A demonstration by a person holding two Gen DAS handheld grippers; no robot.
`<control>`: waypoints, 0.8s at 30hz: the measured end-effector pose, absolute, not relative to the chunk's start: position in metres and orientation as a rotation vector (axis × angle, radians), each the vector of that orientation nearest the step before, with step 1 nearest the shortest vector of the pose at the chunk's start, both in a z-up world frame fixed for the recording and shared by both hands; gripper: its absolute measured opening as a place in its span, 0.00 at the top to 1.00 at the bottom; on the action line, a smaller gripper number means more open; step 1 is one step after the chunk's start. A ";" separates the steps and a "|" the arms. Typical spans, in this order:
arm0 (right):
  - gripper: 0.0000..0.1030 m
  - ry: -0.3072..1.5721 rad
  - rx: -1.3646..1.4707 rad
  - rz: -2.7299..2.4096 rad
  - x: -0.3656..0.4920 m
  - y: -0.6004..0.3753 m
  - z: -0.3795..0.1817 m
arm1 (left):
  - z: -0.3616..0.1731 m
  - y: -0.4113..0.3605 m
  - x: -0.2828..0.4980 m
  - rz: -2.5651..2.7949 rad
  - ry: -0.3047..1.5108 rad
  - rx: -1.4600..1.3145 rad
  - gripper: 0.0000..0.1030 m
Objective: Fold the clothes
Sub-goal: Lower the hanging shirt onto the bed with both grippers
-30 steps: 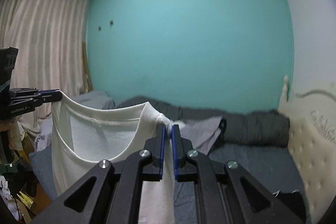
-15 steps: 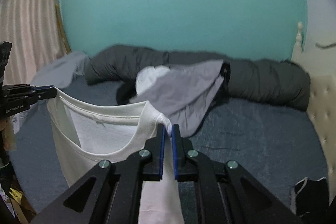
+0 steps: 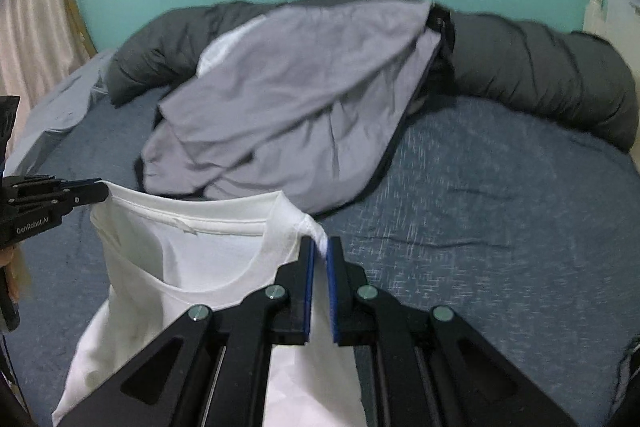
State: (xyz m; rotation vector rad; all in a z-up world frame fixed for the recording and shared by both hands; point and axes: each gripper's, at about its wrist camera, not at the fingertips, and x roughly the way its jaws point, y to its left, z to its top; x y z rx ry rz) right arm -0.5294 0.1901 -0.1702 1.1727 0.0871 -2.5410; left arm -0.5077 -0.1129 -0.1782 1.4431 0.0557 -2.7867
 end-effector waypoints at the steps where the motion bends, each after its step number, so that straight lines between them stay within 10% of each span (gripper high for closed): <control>1: 0.94 0.091 1.195 -2.536 -0.537 0.190 -0.180 | -0.188 -0.113 -0.515 -2.780 0.057 1.455 0.97; 18: 0.92 0.059 1.414 -2.475 -0.589 0.194 -0.268 | -0.276 -0.106 -0.564 -2.707 0.122 1.591 0.93; 19: 0.92 0.046 1.409 -2.480 -0.587 0.197 -0.267 | -0.274 -0.106 -0.563 -2.711 0.123 1.581 0.88; 21: 0.87 -0.002 1.390 -2.496 -0.584 0.204 -0.261 | -0.264 -0.116 -0.557 -2.720 0.185 1.536 0.46; 24: 0.61 -0.085 1.347 -2.561 -0.573 0.219 -0.244 | -0.249 -0.131 -0.547 -2.731 0.276 1.470 0.36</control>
